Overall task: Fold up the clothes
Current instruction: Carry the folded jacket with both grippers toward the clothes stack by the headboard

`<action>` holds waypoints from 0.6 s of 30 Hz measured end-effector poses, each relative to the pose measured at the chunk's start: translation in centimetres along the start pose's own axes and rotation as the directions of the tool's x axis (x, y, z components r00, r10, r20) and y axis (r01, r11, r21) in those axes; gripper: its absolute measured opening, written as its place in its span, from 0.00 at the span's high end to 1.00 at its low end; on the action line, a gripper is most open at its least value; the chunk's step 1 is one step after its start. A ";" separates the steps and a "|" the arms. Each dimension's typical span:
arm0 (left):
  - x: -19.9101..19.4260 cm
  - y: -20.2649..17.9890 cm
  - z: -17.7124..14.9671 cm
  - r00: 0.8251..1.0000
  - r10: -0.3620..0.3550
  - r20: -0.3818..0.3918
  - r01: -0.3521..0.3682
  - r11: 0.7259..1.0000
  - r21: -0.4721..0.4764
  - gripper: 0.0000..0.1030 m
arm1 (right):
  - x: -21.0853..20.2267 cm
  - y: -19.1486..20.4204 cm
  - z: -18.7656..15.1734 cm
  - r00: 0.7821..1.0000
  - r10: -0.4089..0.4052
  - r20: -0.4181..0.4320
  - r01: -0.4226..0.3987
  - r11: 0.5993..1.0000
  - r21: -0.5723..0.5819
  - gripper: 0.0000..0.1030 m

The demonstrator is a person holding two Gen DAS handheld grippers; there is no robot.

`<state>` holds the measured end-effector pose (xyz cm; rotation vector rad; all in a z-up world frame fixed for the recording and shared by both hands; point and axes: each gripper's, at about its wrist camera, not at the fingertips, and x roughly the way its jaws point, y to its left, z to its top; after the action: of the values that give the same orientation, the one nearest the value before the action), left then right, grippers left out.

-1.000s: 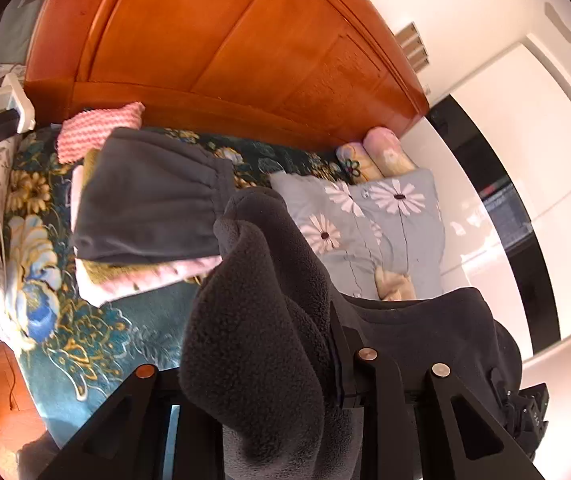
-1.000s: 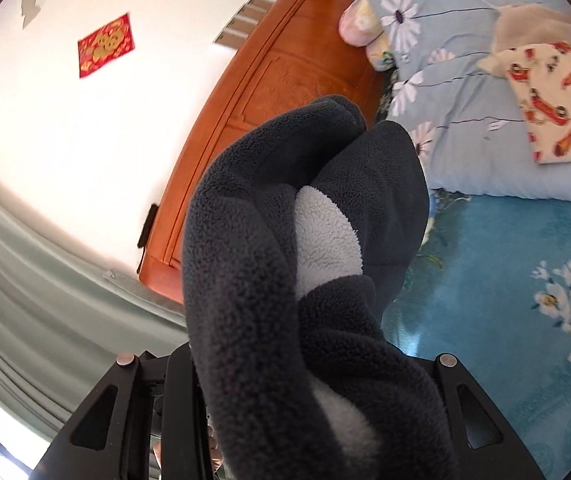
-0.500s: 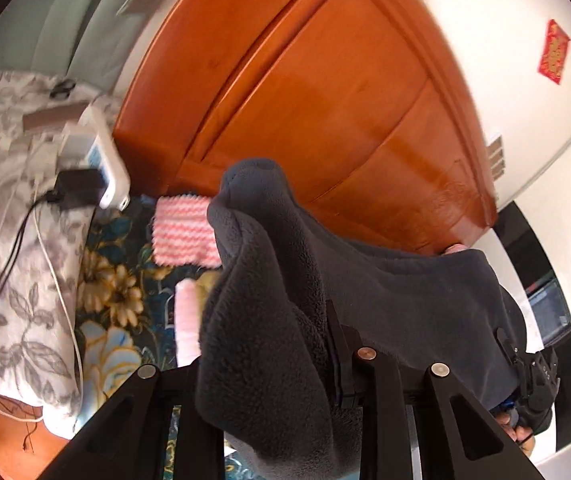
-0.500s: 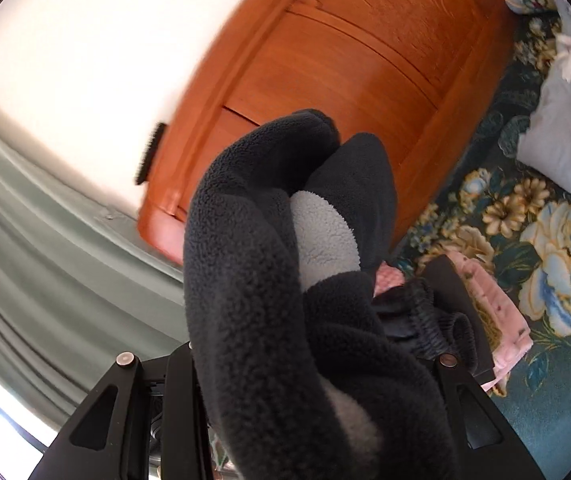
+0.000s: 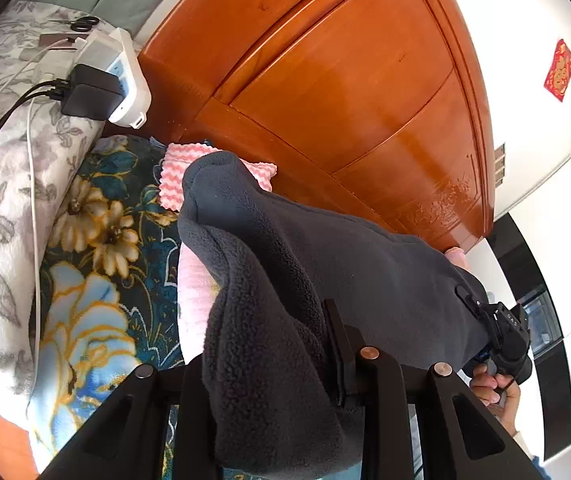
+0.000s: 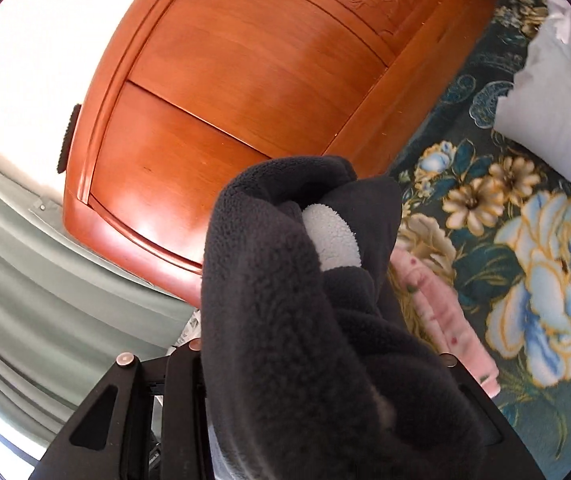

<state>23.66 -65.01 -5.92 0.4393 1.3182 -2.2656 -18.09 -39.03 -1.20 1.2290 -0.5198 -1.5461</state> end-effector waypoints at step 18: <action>-8.1 1.1 0.9 0.993 0.115 -0.019 -0.116 0.989 -0.091 0.43 | -5.6 -3.9 -1.3 0.997 -0.063 0.036 0.053 0.969 0.240 0.34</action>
<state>30.92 -64.25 -2.26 0.4865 1.3616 -2.1017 -19.12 -32.31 -2.46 1.4062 -0.7208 -1.5962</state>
